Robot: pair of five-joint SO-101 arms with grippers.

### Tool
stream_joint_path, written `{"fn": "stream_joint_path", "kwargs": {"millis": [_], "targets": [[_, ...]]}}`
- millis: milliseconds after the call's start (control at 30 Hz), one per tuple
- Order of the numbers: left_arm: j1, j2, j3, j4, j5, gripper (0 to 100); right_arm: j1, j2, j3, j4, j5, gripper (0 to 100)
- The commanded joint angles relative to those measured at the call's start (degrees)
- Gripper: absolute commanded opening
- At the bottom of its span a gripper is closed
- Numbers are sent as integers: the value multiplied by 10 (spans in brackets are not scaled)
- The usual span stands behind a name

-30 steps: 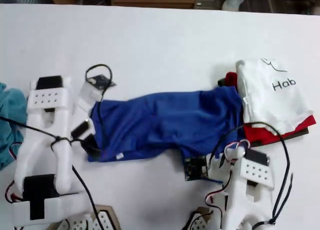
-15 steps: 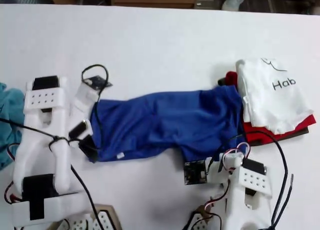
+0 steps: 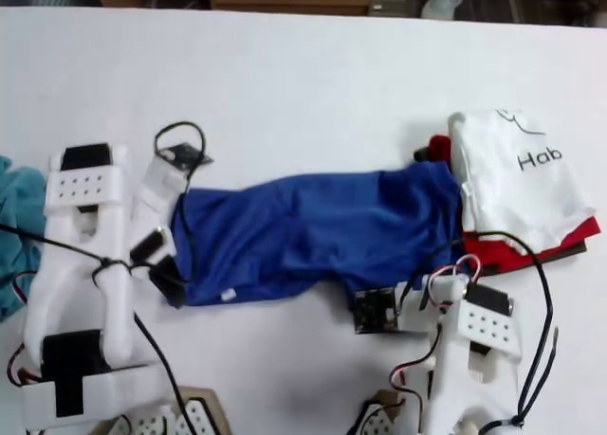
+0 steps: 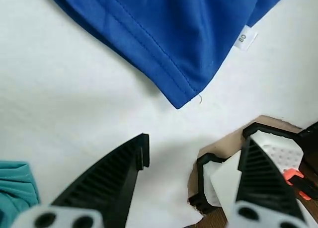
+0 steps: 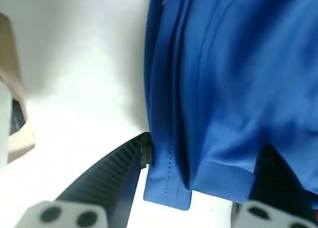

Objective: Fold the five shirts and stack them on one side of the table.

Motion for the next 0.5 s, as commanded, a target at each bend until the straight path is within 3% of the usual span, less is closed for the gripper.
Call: {"fn": "stream_joint_path", "kwargs": {"millis": [0, 167, 233, 333, 467], "targets": [[-4, -20, -22, 9, -3, 309, 4, -7, -25, 3, 3, 330], [-4, -20, -22, 10, -3, 309, -27, -6, -10, 3, 2, 316], [-4, -20, -22, 11, -3, 309, -43, -9, -9, 3, -1, 224], [-4, -21, -21, 11, -4, 309, -65, -10, -12, 3, -3, 7], [-6, -21, -21, 11, -5, 309, -67, -10, -19, -6, -1, 19]]}}
